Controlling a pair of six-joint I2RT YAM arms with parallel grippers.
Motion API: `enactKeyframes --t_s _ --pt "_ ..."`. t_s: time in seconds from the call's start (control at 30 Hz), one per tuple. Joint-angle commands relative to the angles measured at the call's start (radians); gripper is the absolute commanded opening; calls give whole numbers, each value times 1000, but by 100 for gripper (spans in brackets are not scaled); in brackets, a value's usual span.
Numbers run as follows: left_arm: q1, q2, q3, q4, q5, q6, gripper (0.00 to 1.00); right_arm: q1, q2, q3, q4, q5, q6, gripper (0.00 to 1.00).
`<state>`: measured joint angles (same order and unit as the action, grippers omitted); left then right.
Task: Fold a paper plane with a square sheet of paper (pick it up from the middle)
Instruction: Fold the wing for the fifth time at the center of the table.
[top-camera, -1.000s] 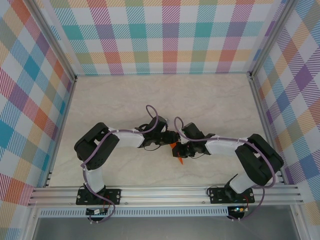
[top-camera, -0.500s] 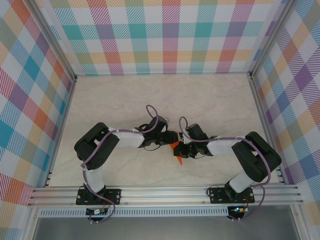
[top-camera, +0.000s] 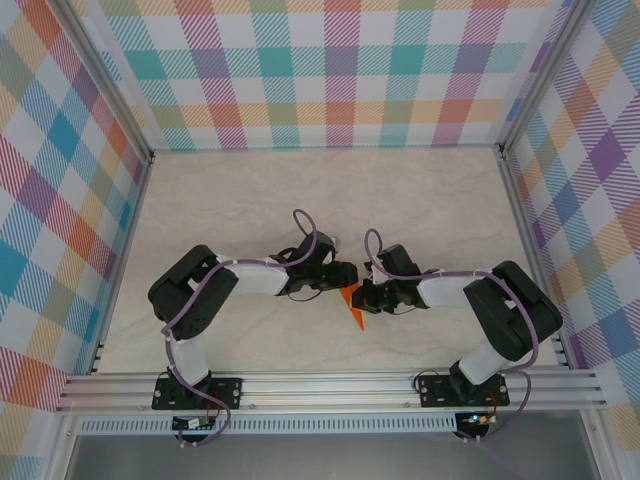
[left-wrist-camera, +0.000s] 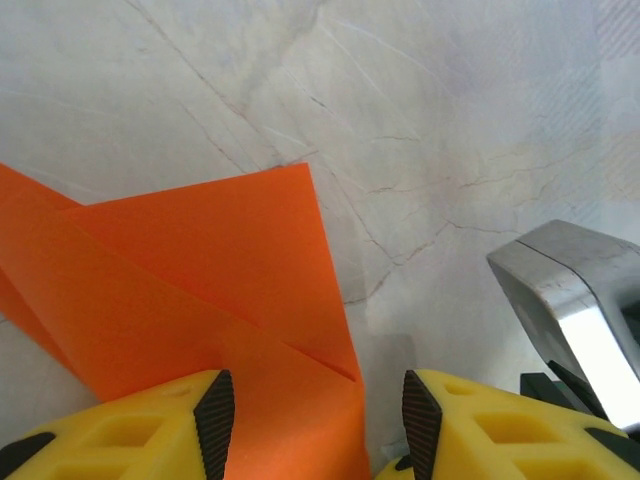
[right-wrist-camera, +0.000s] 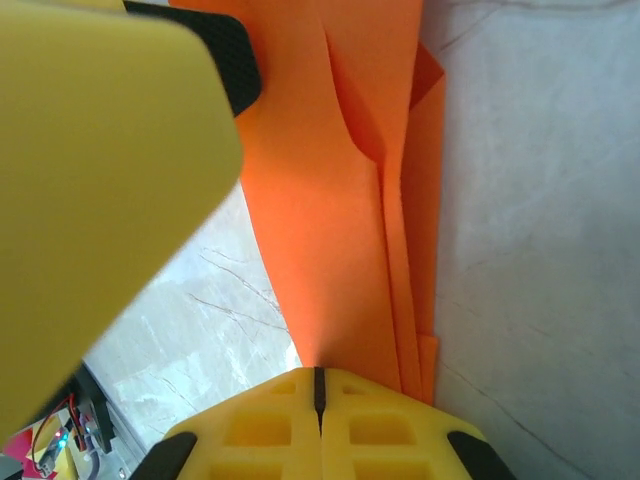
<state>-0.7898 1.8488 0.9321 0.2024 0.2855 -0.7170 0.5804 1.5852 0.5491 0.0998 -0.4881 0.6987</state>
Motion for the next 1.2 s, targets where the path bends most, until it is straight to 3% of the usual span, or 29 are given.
enactKeyframes --t_s 0.0,0.23,0.63,1.17 --pt "-13 -76 -23 14 17 38 53 4 60 -30 -44 52 1 2" --pt "-12 -223 -117 -26 -152 73 52 4 50 -24 -35 33 4 3" --pt "-11 -111 -114 122 -89 70 46 4 68 -30 -11 10 7 3" --pt "36 -11 -85 110 -159 80 44 4 79 -56 -38 -8 -43 1"
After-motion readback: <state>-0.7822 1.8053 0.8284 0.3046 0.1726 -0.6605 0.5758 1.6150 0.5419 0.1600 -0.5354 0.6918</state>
